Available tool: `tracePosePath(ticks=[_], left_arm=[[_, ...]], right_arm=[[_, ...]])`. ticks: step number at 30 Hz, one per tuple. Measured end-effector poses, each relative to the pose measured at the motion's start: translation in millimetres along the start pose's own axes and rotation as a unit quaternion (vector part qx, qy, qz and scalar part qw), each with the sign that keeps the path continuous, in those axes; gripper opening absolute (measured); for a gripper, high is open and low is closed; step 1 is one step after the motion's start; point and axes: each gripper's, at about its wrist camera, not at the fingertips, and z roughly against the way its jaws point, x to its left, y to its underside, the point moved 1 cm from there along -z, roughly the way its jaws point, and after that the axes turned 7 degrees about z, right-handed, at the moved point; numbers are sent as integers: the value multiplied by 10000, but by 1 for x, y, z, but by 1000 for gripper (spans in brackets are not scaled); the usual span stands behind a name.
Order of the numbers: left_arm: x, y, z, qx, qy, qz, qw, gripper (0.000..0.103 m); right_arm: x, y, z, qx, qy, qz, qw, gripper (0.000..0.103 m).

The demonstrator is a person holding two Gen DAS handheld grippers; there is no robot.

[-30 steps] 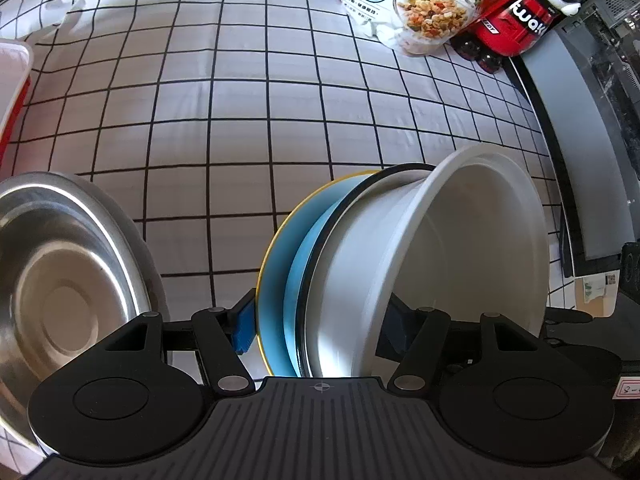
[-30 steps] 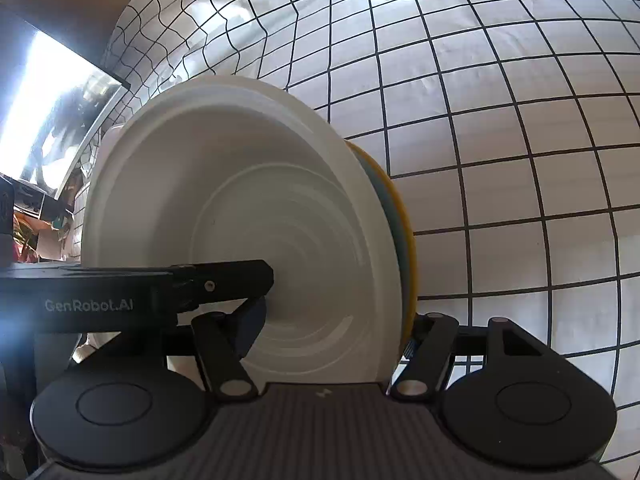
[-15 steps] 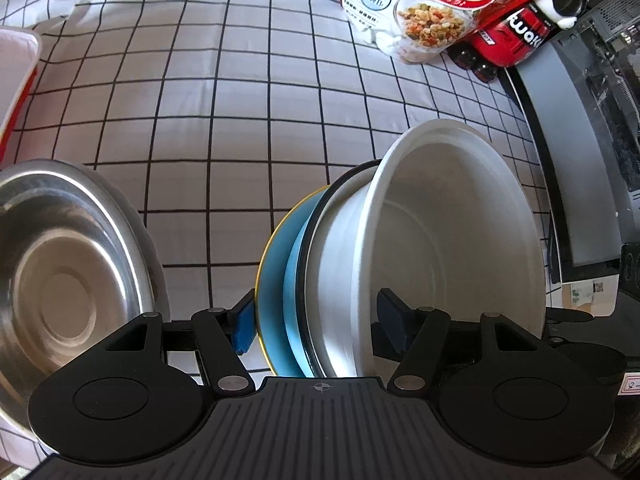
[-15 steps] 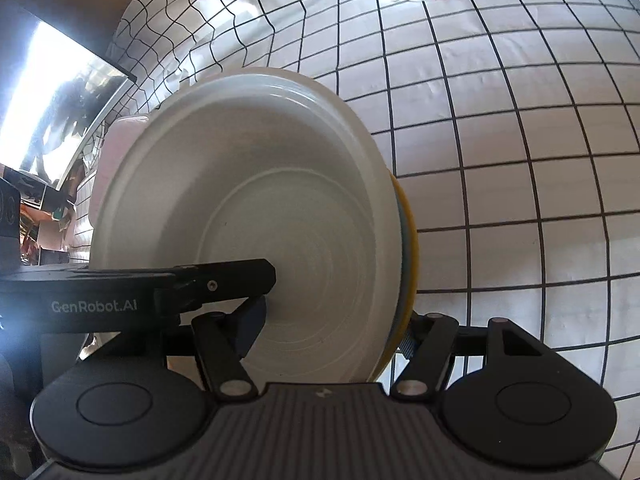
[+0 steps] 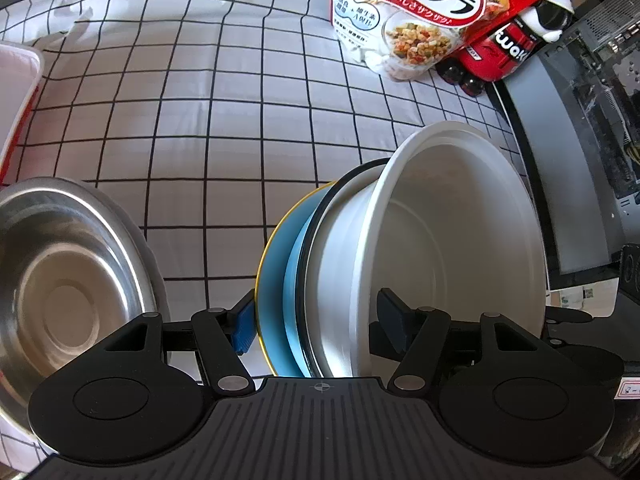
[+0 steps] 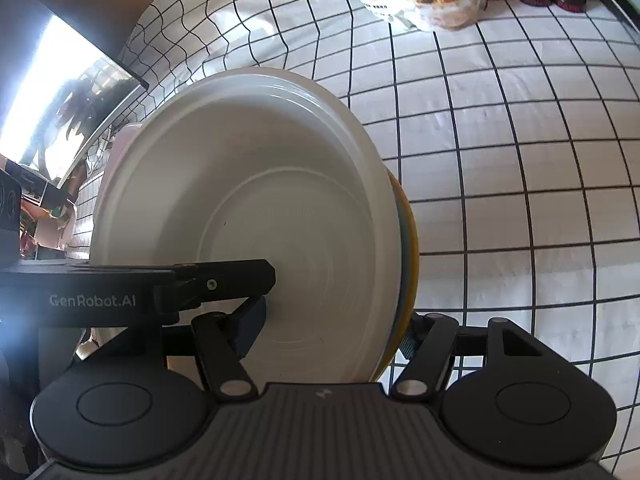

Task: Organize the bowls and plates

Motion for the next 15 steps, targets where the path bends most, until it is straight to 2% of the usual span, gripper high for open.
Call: tracePosePath(ticks=[8,15], left_arm=[[3,0,20,-238,162,5,9996,66],[31,4,53,-561,187,273,9979,66]], right_arm=[[18,-3,16,-132,111,158,9997,67],[53,-15,18,-145,54,543,9984,67]])
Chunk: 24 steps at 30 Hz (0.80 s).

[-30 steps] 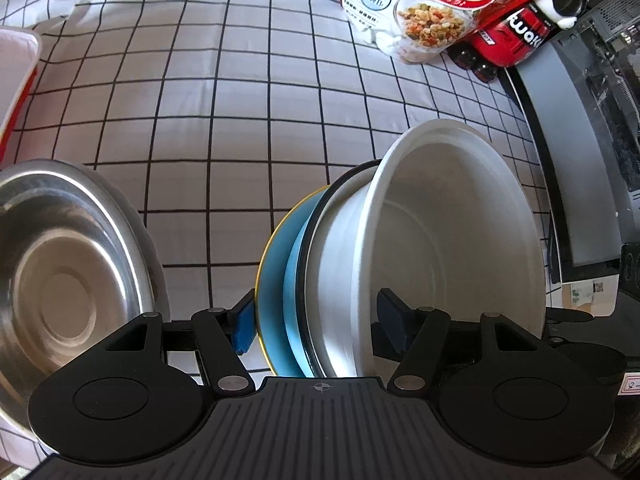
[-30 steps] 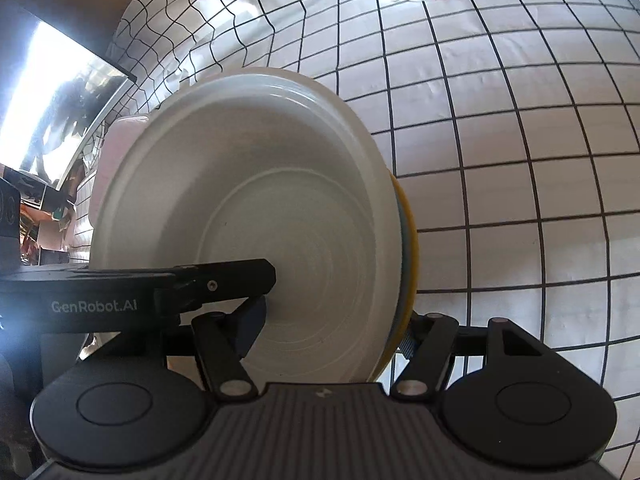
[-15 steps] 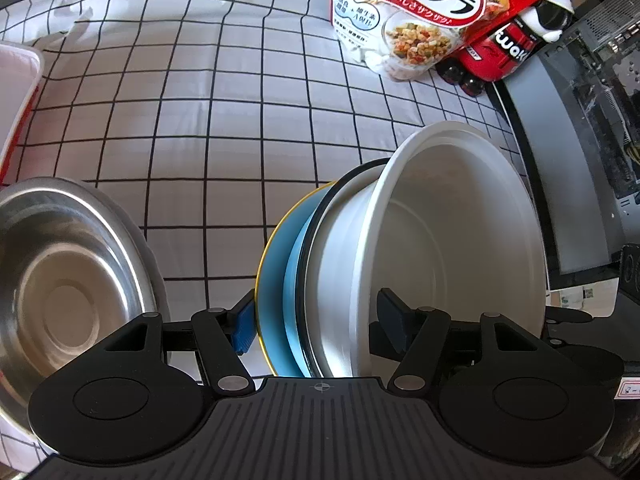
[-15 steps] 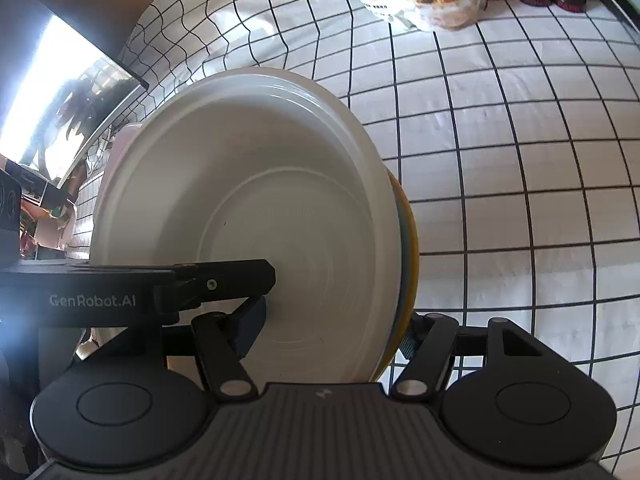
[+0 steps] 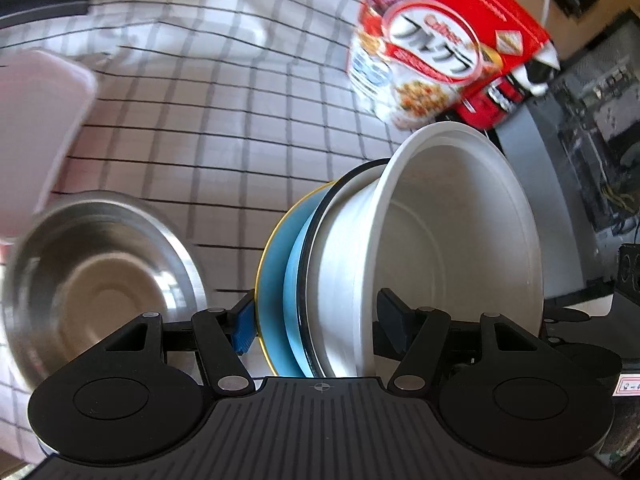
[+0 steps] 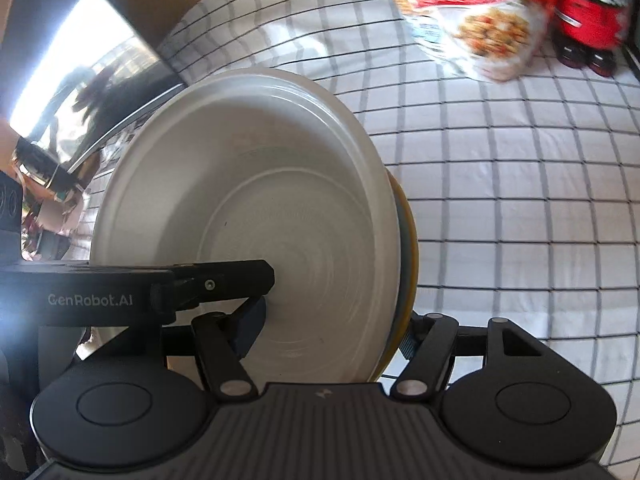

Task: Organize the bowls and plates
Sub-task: 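Carry the dish stack with both tools toward the steel bowl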

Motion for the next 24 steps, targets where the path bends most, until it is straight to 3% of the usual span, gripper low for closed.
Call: tracePosePath(ticks=[11,18,24], left_arm=[[90,8,58,-409,-643,691,9947,66],[141,15,51,-189,-863,1125,9897,66],[157,21,45,-151,-885,1302,9874,65]], right_arm=[[86,-28,-58,316,-862,690,9934,67],[115,-31,-111,880,-1136,777,9866,67],[118,-31,-131,1139,-1177,773,9835,67]])
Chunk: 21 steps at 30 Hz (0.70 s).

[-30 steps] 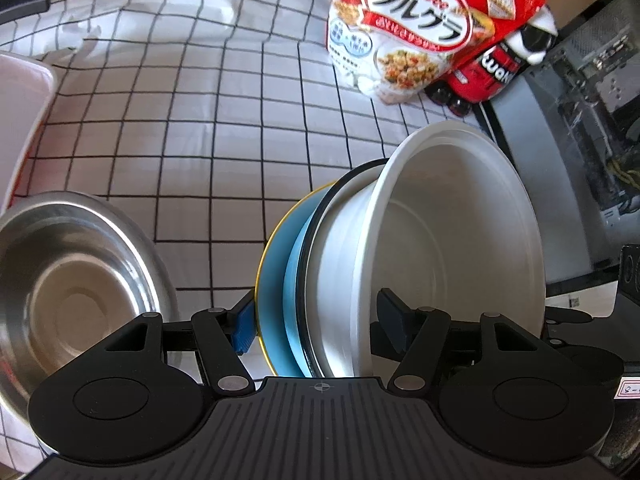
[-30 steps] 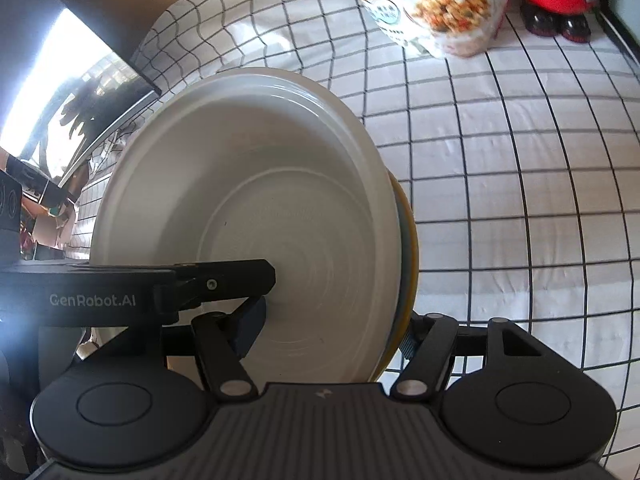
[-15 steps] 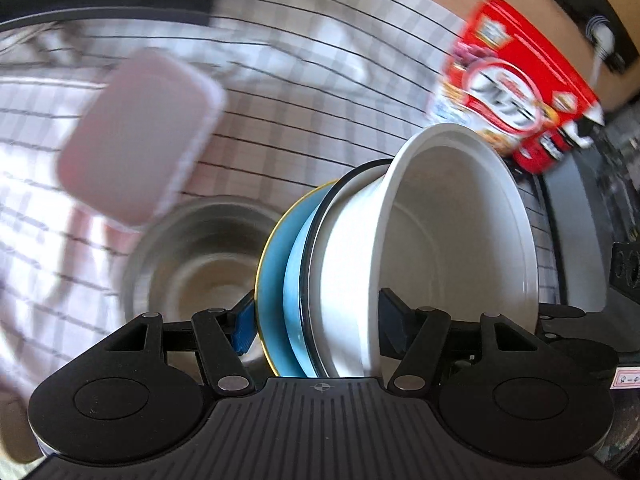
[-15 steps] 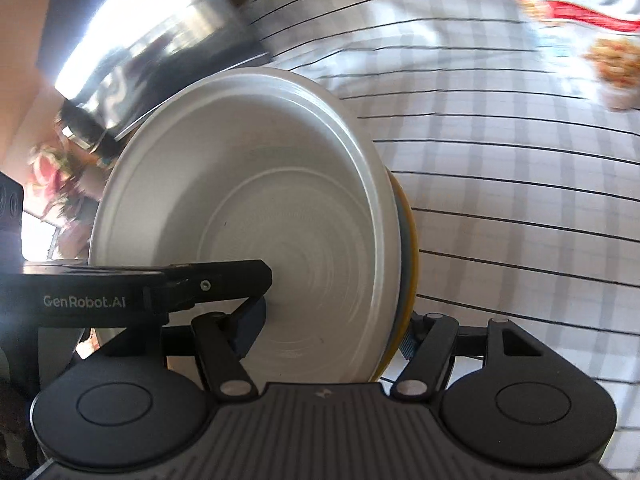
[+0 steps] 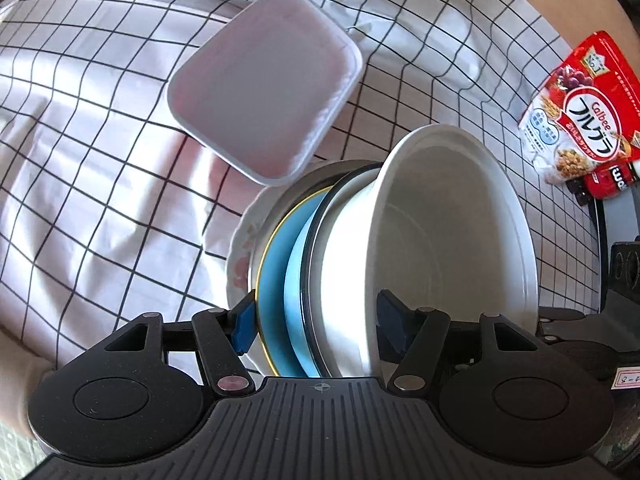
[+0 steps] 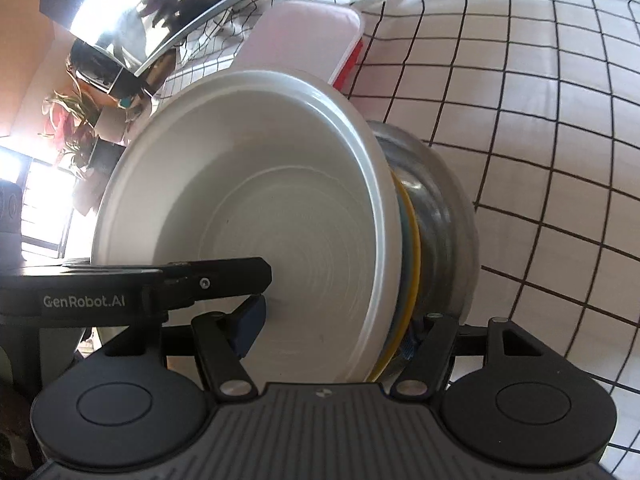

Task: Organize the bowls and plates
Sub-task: 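Carry the dish stack with both tools toward the steel bowl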

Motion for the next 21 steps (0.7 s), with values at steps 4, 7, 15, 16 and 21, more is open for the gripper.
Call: tracePosePath(ticks=[4,7,15,16,21], left_arm=[[3,-3,5,-182,-113,-67,9997,63],[3,-5,15,-351,16,-108,9993,50],[0,-1,17,-453,-23,-155,9989,39],[-1,0,17,-462,-61,-173,9988,37],[4,1,17,-365,38,-105,9993,35]], right_arm=[[6,-1,-2,62,228,74,9997,64],[13,-4,-5,55,485,153,9987,64],[13,-8,-7,96,722,186,9972,64],[13,-9,-7,119,745,181,9970,64],[18,-12,3,113,983,224,9948,64]])
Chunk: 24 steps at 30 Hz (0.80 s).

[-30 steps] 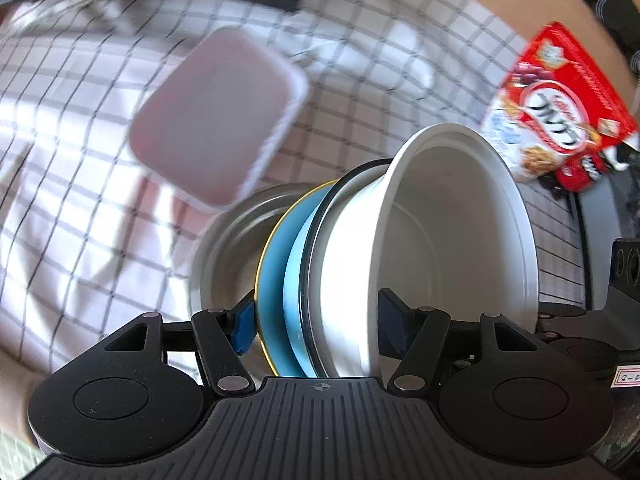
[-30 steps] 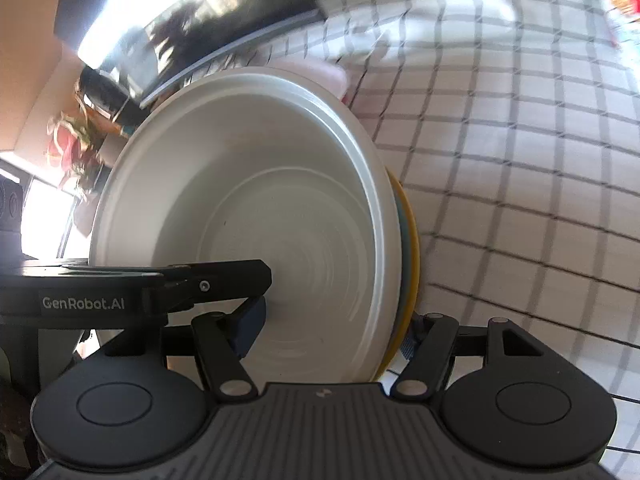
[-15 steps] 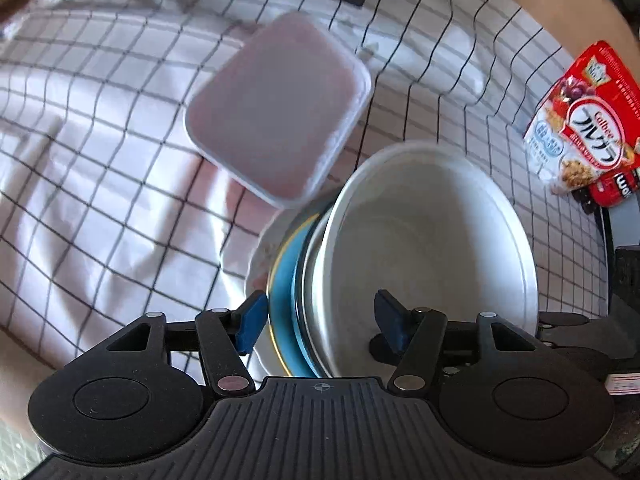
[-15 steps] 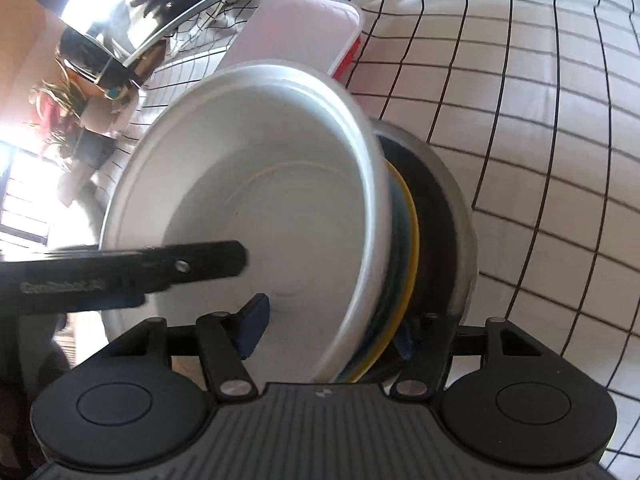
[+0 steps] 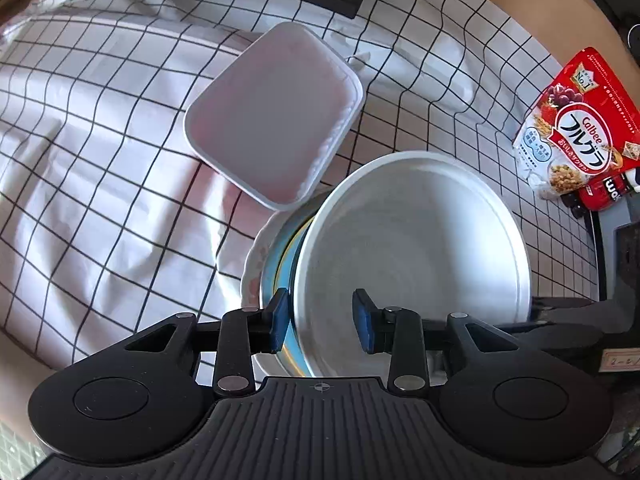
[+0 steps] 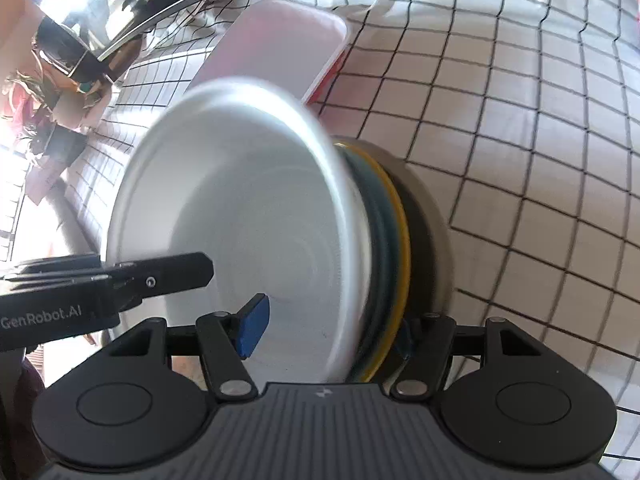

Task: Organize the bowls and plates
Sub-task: 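Carry the dish stack with both tools toward the steel bowl, then lower the dish stack into the steel bowl and open both tools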

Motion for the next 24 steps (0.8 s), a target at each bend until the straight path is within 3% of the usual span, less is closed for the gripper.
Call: tracePosePath(ticks=[7,14,16,18,24], left_arm=[[-6,4,4,5,164,-73,9998,31],[-15,7,7,-182,-73,-332,9993,31],[-15,7,9,-233,-142,-388,9989,30],[-15,8,10,-245,-181,-453,9985,26],[-10,7,19,-272,-15,-518,9983,25]], right_arm=[[-1,4,35,-519,345,348,9974,64],[5,9,64,-1246,623,769,9873,64],[8,9,67,-1392,758,918,9831,57],[11,7,65,-1409,900,1014,9807,43],[15,8,60,-1393,1028,1043,9794,36]])
